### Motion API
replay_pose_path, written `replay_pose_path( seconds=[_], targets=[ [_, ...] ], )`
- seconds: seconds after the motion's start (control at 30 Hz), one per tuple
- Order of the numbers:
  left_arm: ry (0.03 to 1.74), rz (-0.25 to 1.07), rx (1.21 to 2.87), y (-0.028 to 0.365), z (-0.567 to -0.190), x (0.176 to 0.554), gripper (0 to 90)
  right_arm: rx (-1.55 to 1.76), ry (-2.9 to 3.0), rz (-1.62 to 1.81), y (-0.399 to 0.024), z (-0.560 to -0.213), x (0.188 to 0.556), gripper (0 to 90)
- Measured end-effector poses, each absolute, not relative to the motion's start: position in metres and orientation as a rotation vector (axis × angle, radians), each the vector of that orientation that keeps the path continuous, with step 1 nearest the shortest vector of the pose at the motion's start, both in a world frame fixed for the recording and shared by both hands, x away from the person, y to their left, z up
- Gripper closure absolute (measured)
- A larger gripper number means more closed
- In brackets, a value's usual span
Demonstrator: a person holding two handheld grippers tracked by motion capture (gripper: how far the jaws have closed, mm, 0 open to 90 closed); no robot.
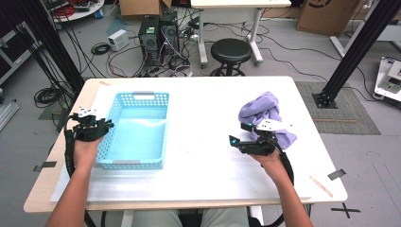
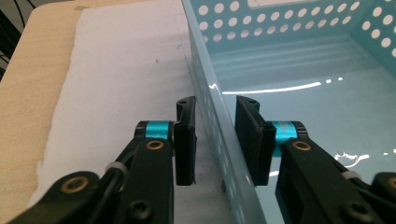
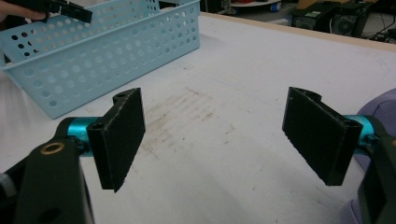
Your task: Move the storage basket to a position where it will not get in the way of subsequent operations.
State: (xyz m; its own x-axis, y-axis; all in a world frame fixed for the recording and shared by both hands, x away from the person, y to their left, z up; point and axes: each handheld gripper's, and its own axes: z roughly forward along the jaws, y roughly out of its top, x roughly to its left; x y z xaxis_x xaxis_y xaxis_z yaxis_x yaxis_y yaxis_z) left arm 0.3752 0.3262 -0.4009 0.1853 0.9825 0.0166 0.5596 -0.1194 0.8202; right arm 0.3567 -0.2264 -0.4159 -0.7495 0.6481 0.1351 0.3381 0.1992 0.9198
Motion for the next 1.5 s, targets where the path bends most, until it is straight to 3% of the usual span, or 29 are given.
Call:
replay_pose_path(
  seconds=[0.07, 0.2, 1.13, 1.23, 1.37, 1.43, 1.5],
  targets=[
    [1.458, 0.796, 1.780, 0.325, -0.400, 0.375, 76.6, 0.939, 2.195, 1.568, -0.226, -0.416, 0.356, 21.4],
    [1.486, 0.834, 1.772, 0.327, -0.399, 0.374, 79.6, 0.939, 2.193, 1.568, -0.227, -0.416, 0.356, 21.4],
    [1.587, 0.876, 1.673, 0.397, -0.401, 0.359, 79.3, 0.952, 2.194, 1.553, -0.229, -0.417, 0.356, 21.4],
    [1.559, 0.853, 1.681, 0.400, -0.404, 0.357, 66.4, 0.950, 2.194, 1.550, -0.228, -0.418, 0.356, 21.5],
    [1.521, 0.816, 1.726, 0.398, -0.409, 0.348, 58.2, 0.948, 2.196, 1.546, -0.228, -0.418, 0.356, 21.4],
    [1.508, 0.820, 1.748, 0.398, -0.411, 0.343, 61.7, 0.943, 2.197, 1.543, -0.227, -0.418, 0.356, 21.4],
    [1.506, 0.838, 1.788, 0.400, -0.412, 0.339, 76.3, 0.943, 2.200, 1.542, -0.227, -0.417, 0.355, 21.4]
  ],
)
